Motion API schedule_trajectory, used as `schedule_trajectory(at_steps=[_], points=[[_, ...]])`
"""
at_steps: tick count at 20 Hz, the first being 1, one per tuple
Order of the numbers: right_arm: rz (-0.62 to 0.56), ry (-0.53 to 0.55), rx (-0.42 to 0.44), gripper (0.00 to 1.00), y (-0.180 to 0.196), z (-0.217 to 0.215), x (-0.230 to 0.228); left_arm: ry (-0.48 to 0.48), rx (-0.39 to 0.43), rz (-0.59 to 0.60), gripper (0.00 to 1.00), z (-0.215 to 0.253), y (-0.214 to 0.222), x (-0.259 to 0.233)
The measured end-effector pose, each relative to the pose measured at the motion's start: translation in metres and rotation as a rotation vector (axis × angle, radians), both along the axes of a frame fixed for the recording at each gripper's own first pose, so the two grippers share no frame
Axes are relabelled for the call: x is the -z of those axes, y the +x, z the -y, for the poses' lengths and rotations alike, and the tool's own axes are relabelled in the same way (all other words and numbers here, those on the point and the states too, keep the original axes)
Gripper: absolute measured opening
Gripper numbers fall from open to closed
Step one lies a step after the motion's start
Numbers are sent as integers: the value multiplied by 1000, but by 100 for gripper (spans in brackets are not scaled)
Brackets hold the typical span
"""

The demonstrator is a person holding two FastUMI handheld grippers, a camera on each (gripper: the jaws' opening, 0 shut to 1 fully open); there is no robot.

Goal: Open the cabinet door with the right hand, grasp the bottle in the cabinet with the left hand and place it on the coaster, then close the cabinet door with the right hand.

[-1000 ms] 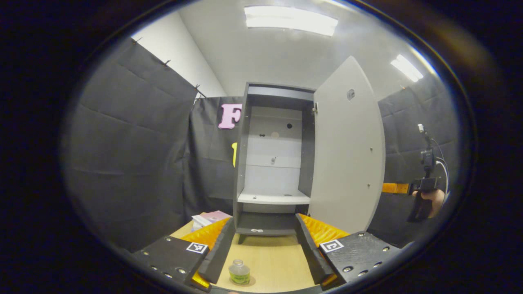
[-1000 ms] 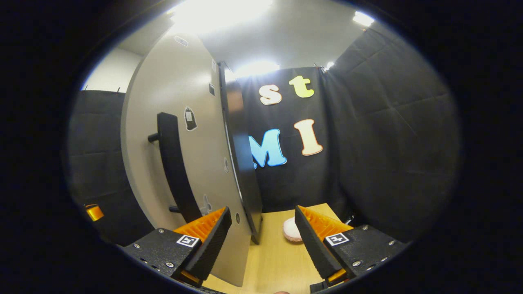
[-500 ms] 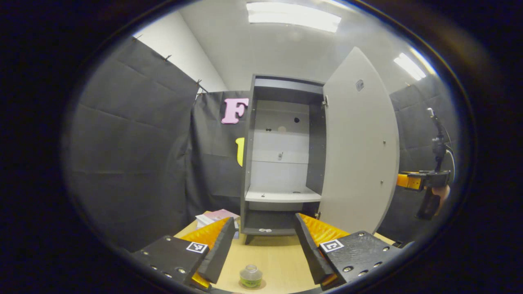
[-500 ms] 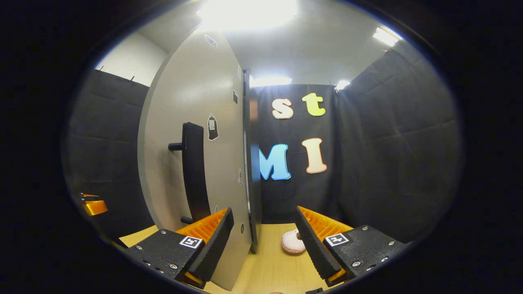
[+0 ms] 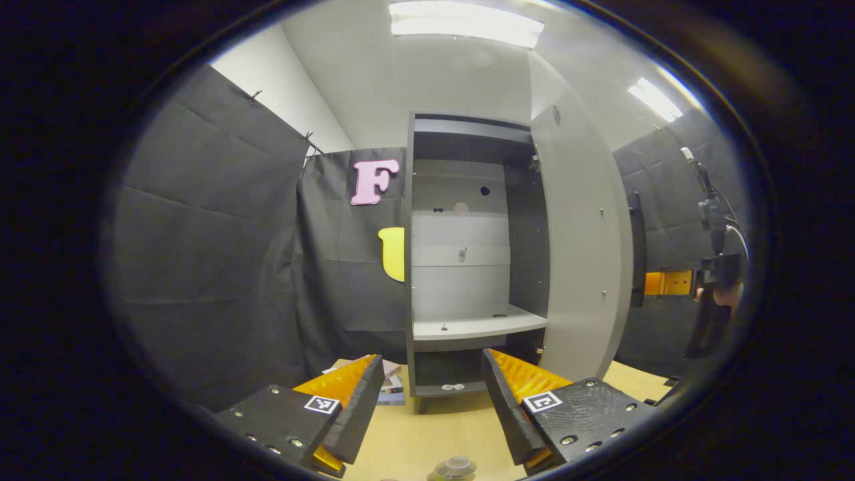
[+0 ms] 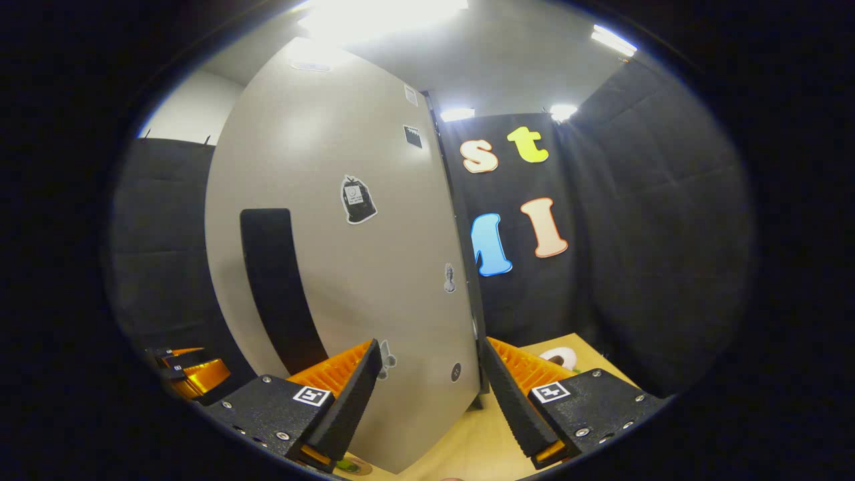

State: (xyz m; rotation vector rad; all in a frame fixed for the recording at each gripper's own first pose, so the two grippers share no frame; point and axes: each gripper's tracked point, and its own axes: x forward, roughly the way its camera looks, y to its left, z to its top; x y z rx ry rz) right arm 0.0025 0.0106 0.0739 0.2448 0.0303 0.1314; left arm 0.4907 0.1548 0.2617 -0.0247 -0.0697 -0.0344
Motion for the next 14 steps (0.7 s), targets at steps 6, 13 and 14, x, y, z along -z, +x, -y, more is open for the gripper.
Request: schedule_trajectory(at_steps=[6,13,14], points=[[0,-12,-72,95,25,-57,-2,22,-25,-13,88,-1,1,-3],[13,-92,-138,95,43,-93,10,-11,-127,-97,88,-22,0,20],[24,-119,-137,95,43,-93,10,-19,-124,-95,88,-22,2,20]])
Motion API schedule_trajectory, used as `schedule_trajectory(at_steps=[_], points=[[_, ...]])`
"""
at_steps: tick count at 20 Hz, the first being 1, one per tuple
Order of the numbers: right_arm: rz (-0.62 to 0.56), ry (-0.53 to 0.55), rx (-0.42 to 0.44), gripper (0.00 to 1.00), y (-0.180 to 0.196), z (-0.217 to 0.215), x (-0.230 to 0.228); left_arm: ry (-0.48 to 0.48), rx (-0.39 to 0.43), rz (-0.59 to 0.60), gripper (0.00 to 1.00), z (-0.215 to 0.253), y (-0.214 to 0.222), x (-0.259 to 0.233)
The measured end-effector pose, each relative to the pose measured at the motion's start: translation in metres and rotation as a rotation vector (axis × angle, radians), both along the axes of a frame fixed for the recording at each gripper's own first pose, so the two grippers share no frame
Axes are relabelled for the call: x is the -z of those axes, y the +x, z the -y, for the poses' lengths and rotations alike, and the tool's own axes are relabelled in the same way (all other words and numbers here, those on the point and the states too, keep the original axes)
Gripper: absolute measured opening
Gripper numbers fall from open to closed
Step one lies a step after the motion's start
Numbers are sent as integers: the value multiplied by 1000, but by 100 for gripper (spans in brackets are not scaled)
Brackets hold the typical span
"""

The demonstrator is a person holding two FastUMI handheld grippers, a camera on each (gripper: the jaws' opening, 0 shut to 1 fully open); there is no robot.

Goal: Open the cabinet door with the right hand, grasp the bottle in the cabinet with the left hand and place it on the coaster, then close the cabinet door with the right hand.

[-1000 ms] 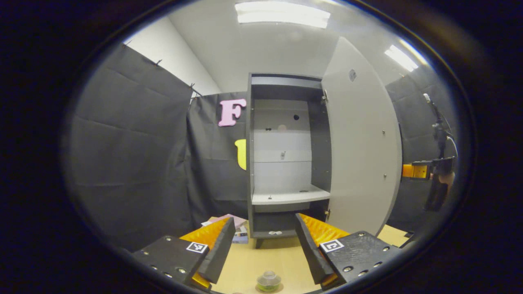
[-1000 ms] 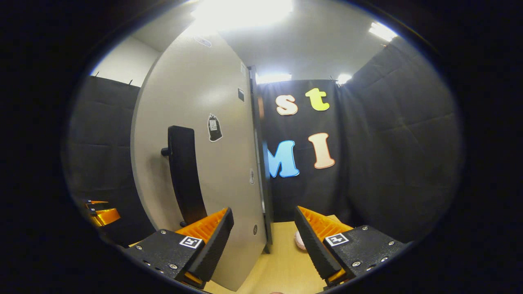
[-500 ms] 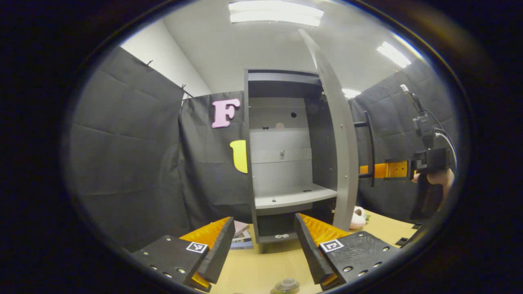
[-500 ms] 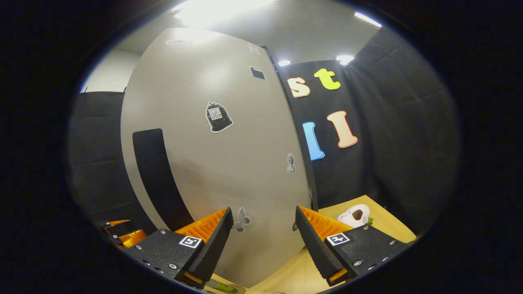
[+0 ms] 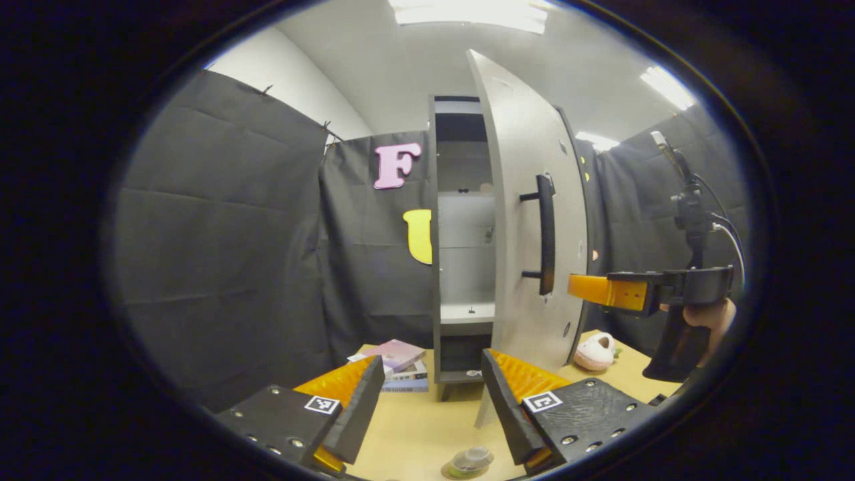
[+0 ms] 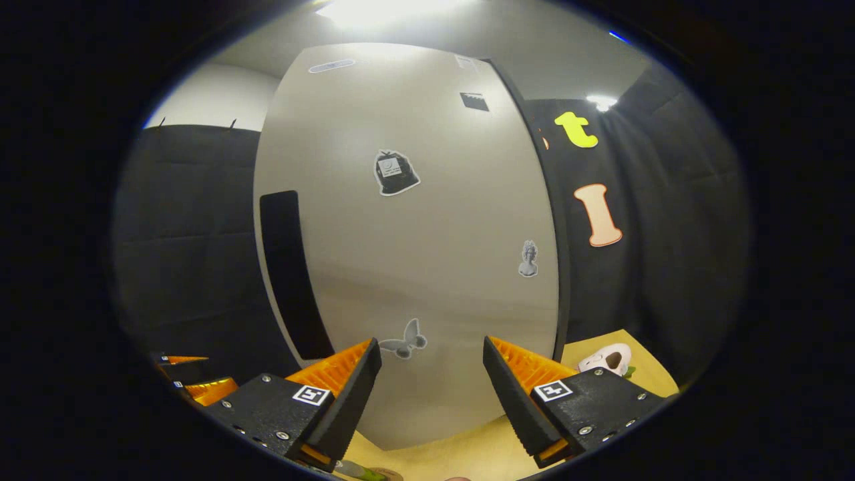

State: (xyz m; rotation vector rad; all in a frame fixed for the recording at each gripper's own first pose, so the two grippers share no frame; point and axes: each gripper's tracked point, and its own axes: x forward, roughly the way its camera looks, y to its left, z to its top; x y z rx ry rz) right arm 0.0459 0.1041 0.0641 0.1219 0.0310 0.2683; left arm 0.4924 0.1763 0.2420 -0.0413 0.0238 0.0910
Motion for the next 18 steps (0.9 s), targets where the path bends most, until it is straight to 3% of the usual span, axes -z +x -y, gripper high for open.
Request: schedule_trajectory(at_steps=[6,7,8,10,12,13,18], points=[[53,-65,87,95,0,14,-9,23,30,22,84,8,34,-6],[49,-72,103,95,1,15,-6,25,43,34,88,12,42,-11],[26,-81,111,95,1,15,0,31,47,36,84,15,49,-15],[10,-84,144,95,1,20,2,42,87,34,89,26,62,-18],[23,-58,163,95,0,23,-5,65,116,67,84,33,66,-31],[31,-57,168,95,1,24,-6,65,133,83,88,40,65,-33],[18,-75,181,95,-4,27,0,45,137,80,89,45,61,-27]])
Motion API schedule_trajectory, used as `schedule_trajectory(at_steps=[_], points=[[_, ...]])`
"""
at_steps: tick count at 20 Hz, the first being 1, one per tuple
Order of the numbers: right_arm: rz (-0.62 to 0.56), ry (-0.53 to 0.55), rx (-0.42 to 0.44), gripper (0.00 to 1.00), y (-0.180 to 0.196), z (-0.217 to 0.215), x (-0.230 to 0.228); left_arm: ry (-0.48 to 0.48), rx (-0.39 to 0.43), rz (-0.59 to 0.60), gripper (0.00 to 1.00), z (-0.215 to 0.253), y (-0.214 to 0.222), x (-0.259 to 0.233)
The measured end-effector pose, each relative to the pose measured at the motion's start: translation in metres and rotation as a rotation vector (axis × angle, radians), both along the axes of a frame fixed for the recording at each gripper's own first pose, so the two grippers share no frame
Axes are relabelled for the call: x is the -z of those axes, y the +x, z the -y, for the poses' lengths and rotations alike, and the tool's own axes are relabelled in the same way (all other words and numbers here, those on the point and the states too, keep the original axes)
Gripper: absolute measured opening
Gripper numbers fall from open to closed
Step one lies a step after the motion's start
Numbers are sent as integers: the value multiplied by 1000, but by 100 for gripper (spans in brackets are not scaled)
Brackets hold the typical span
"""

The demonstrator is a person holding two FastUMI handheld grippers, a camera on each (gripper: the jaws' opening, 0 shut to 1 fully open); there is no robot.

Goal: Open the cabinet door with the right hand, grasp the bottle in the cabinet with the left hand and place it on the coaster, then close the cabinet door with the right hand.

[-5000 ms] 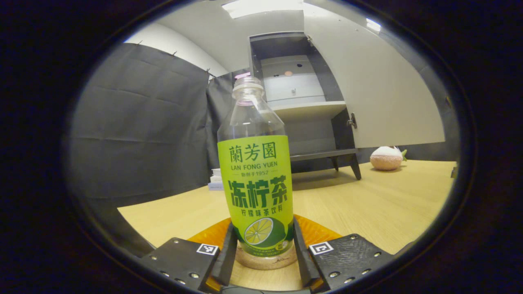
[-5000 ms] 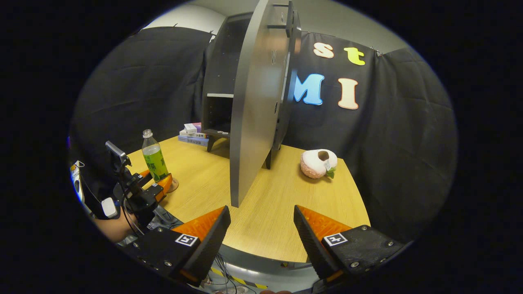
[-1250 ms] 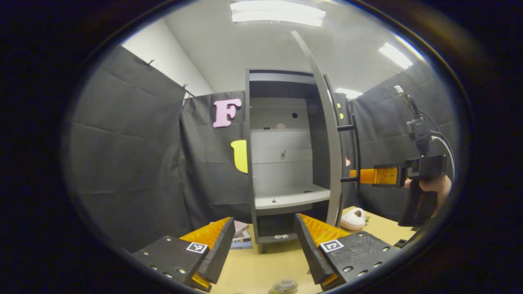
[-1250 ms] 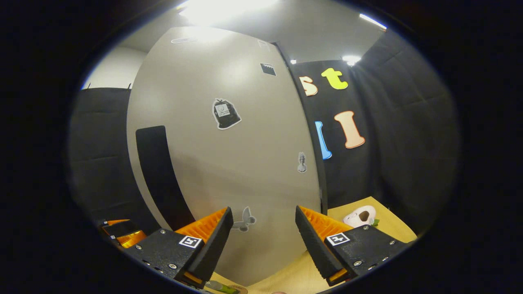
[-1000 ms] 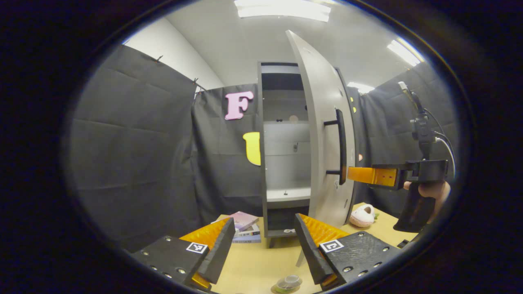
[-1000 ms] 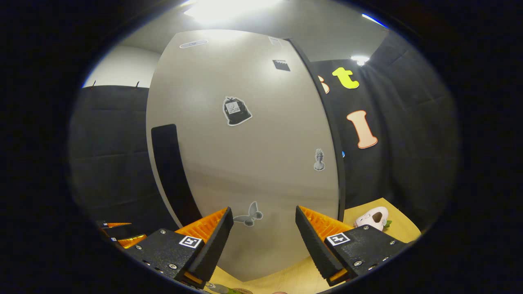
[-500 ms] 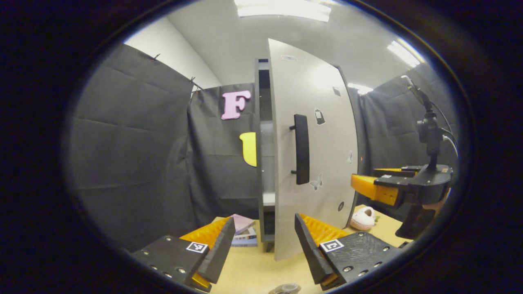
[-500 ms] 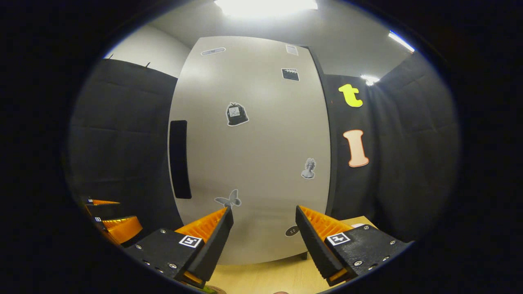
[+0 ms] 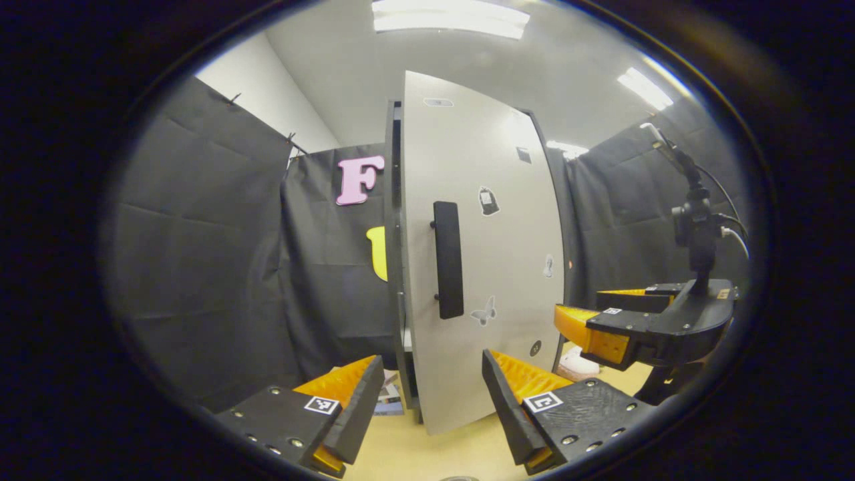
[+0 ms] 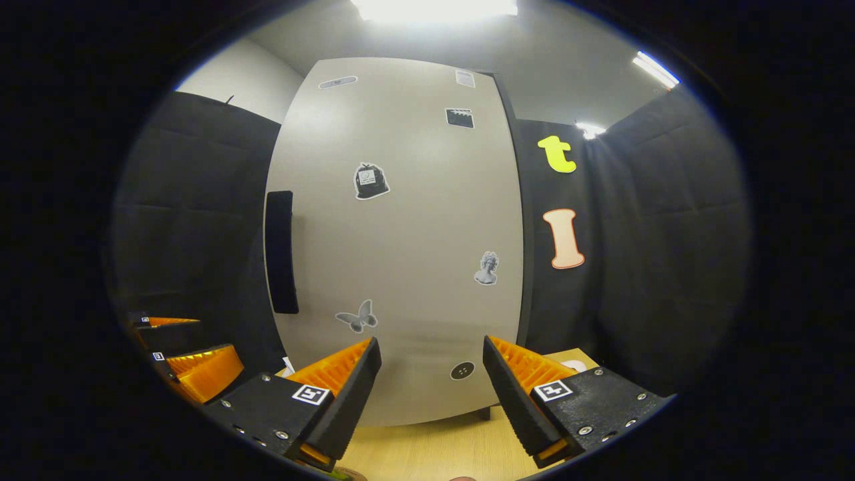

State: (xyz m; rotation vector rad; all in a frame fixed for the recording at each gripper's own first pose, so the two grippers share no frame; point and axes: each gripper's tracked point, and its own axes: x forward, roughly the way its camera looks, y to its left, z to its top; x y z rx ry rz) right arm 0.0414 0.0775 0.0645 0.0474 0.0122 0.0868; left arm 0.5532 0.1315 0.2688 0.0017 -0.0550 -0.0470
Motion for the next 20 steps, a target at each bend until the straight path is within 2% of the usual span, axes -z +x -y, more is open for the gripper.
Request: schedule_trajectory(at_steps=[1,3,4,7,8,9,12,13,14,17,18,20], points=[[-3,1,-4,95,-2,0,1,-3,5,3,84,4,-1,2],[1,1,-4,95,-5,0,1,-5,-1,6,84,4,-6,4],[0,-6,-5,95,-7,0,1,-14,1,7,89,5,-7,6],[-2,-37,-7,95,-11,-1,4,-64,6,22,84,3,-10,7],[3,-31,-12,95,-10,-2,3,-66,2,13,89,2,-8,10],[3,-22,-17,95,-9,-4,5,-54,-8,0,84,-2,-7,12],[-11,6,-15,95,-11,-1,6,-5,-42,6,84,-8,-10,2],[-9,14,-14,95,-12,-1,5,-8,-39,12,84,-5,-10,1],[-3,17,-11,95,-13,1,3,-18,-27,16,89,0,-9,-1],[-14,22,-8,95,-14,5,9,1,-15,1,89,7,-6,4],[-22,19,-5,95,-14,7,11,15,-17,-3,84,8,-5,3],[-20,24,1,95,-12,11,8,28,-7,8,84,15,-5,-2]])
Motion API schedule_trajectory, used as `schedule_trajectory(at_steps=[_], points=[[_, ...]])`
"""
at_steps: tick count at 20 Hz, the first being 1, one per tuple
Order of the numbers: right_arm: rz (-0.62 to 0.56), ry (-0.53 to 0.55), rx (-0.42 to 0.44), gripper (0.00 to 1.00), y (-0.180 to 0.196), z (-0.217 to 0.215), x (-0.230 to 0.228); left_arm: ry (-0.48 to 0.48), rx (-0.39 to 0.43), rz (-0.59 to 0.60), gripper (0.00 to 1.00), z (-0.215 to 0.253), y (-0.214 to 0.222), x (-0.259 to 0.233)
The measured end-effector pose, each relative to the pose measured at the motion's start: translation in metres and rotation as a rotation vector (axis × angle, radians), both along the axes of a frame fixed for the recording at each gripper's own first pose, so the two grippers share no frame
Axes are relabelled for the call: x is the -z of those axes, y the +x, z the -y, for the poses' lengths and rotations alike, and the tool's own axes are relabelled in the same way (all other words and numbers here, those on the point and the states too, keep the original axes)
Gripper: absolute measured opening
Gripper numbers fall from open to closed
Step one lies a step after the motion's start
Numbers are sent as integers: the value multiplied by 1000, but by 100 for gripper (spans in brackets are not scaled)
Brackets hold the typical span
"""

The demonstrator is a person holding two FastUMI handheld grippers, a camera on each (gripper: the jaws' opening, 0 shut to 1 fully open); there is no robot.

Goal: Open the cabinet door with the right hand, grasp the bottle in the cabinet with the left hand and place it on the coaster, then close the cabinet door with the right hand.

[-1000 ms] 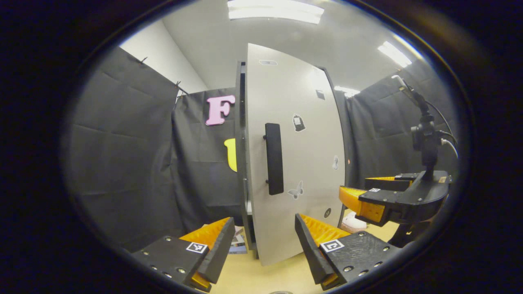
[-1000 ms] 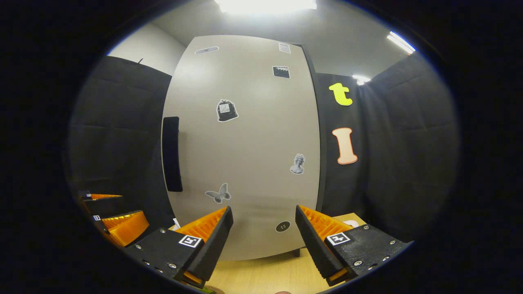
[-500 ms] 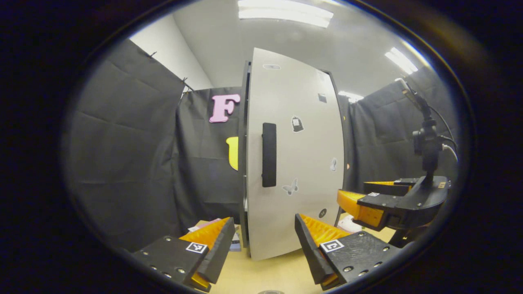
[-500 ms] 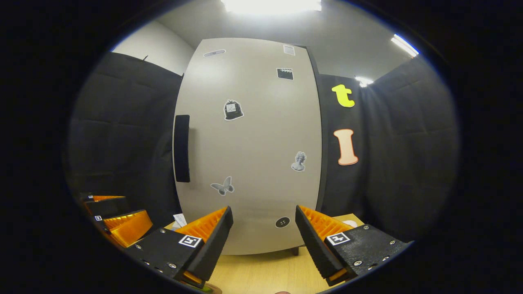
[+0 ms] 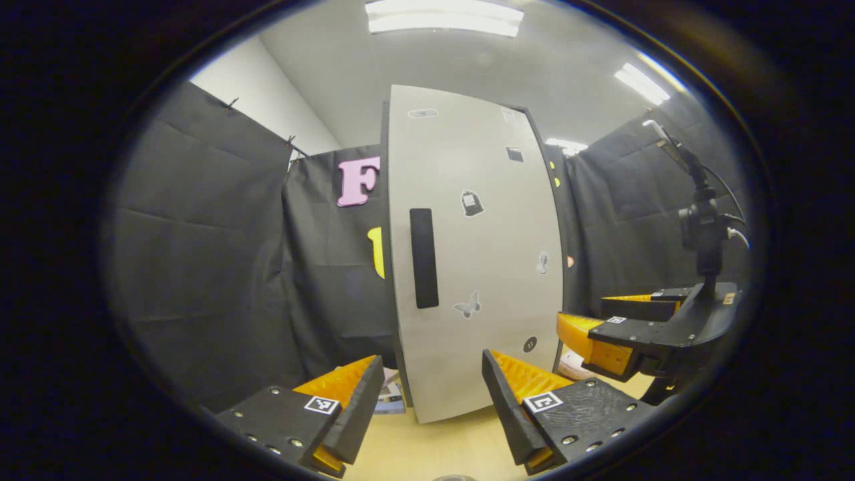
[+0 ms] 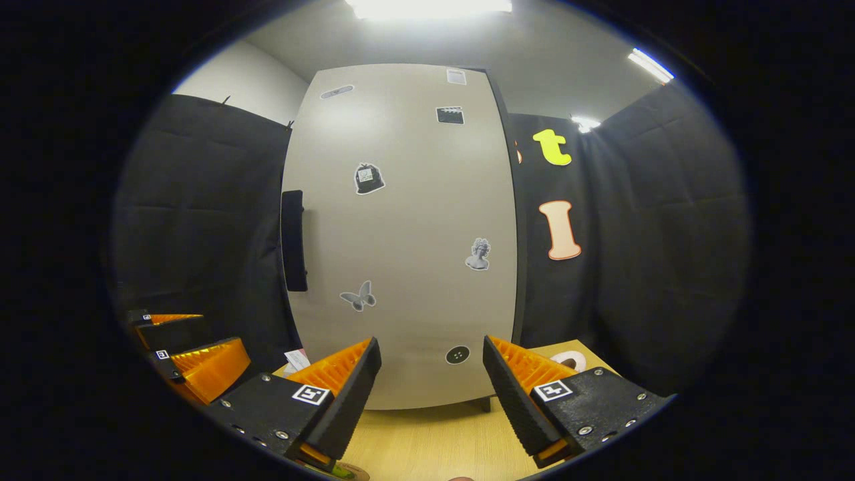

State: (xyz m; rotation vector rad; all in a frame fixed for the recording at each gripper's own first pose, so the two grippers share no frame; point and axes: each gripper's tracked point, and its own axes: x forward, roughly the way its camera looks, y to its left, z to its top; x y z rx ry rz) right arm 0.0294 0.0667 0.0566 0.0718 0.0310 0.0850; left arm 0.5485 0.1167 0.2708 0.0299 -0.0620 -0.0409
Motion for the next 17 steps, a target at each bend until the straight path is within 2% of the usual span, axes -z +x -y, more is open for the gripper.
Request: schedule_trajectory(at_steps=[1,2,6,7,8,11,12,13,14,15,17], points=[[2,4,2,95,2,1,-1,-3,7,9,84,3,1,-2],[0,2,6,95,3,2,-1,-9,12,11,89,5,3,-2],[-3,-22,10,95,4,5,-3,-15,2,-15,89,2,14,6],[1,-25,8,95,4,6,-4,-15,12,-19,89,7,17,7],[4,-22,7,95,4,7,-5,-13,20,-19,84,10,19,6],[0,-29,13,95,4,7,-2,-37,65,-18,84,21,19,7],[7,-46,16,95,4,8,-4,-50,81,-20,89,25,19,8],[21,-66,25,95,4,9,-8,-60,94,-18,84,27,21,8],[41,-75,32,95,4,11,-12,-65,106,-10,84,27,21,7],[54,-73,31,95,4,9,-15,-71,114,-5,89,28,21,6],[65,-69,30,95,3,9,-17,-92,112,19,89,24,21,1]])
